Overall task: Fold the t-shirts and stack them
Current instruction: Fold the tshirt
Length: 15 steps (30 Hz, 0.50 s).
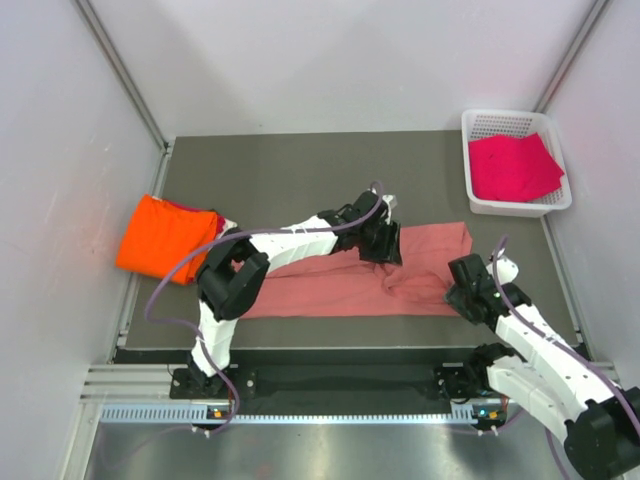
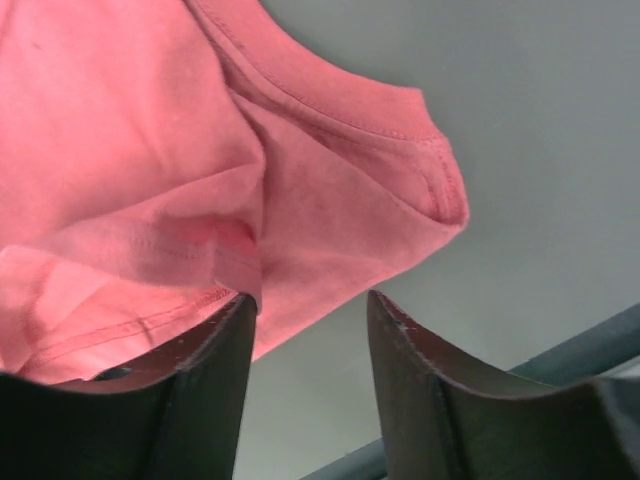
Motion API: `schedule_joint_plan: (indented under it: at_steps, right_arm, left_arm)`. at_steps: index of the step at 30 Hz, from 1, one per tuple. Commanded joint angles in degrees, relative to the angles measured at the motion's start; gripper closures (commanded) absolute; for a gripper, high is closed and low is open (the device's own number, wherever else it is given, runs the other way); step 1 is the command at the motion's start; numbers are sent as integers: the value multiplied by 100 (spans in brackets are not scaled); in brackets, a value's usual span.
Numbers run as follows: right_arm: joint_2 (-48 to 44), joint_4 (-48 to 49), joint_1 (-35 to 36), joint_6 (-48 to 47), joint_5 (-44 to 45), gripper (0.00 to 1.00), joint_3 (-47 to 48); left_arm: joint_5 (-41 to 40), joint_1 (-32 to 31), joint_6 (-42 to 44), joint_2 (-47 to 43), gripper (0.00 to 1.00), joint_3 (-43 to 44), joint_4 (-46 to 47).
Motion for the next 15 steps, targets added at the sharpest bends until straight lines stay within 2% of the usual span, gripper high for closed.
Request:
schedule_joint_plan:
  at_steps: [1, 5, 9, 13, 15]
  right_arm:
    - [93, -242, 8, 192, 108, 52, 114]
    - [-64, -330, 8, 456, 152, 62, 35]
    - [-293, -436, 0, 693, 302, 80, 18]
    - [-425, -480, 8, 755, 354, 83, 17]
    - [-504, -594, 8, 737, 372, 83, 114]
  left_arm:
    - [98, -108, 87, 209, 45, 434, 119]
    - [204, -266, 105, 480, 44, 663, 294]
    - [572, -354, 34, 954, 45, 1206, 453]
    - [609, -530, 69, 1272, 45, 1647, 330]
    - [451, -548, 78, 1124, 46, 1474, 295]
